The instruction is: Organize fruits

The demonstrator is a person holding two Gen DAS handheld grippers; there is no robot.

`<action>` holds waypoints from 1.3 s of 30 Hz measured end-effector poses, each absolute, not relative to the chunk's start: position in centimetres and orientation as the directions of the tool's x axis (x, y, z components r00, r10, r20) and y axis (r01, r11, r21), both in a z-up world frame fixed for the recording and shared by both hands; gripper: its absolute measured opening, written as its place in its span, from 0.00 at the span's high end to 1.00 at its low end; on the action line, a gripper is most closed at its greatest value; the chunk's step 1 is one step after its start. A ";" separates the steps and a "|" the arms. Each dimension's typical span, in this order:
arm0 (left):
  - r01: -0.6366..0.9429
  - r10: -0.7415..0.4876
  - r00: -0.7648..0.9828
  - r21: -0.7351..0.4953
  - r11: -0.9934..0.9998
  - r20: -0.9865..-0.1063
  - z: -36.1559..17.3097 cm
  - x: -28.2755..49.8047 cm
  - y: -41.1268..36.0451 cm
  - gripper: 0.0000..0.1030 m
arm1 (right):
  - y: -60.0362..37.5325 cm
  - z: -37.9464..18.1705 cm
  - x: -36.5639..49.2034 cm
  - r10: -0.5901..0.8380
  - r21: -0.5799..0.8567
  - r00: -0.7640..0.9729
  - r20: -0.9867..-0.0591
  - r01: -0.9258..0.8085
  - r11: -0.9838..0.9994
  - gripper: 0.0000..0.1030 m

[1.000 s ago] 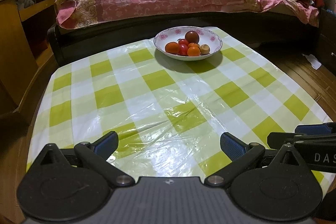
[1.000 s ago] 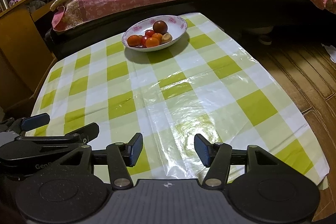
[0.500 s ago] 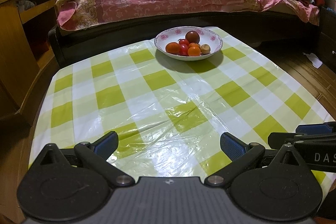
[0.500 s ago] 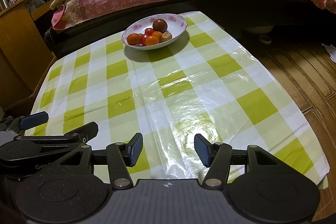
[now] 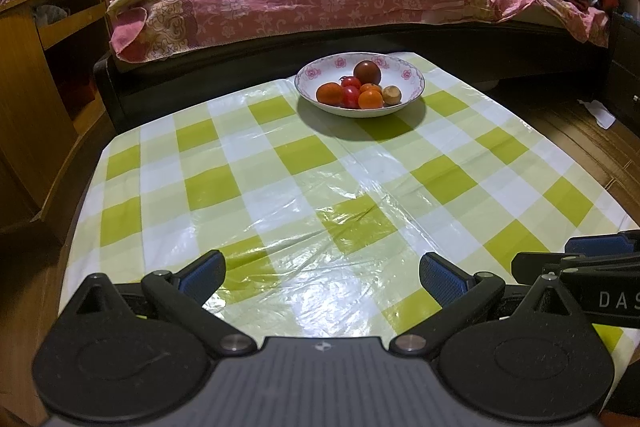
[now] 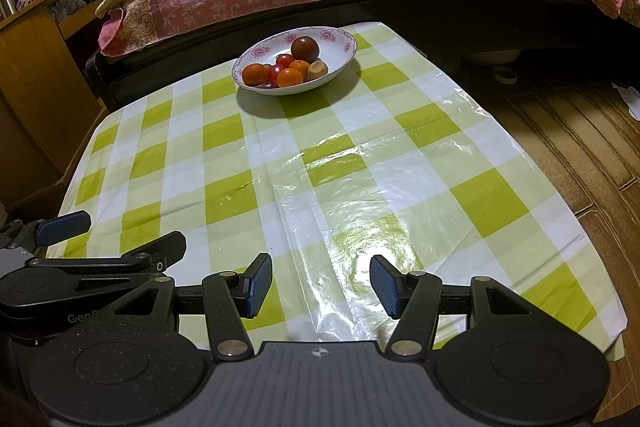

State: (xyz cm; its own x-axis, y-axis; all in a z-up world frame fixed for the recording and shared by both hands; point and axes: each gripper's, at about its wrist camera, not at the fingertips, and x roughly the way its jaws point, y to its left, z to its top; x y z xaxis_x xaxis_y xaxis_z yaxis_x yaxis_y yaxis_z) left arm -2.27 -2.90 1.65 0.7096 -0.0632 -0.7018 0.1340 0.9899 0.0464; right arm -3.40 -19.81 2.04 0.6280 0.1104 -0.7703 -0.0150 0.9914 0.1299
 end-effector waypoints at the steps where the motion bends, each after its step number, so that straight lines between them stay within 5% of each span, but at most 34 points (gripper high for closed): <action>1: 0.134 -0.063 0.710 0.046 0.990 -0.702 1.6 -2.3 -2.9 0.00 | -19.8 2.0 -3.4 0.110 0.130 0.628 -0.770 -0.015 0.991 0.50; 39: 0.138 -0.043 0.734 0.087 0.987 -0.678 1.9 -2.6 -3.1 0.00 | -19.8 2.0 -3.6 0.105 0.119 0.633 -0.767 -0.020 0.993 0.50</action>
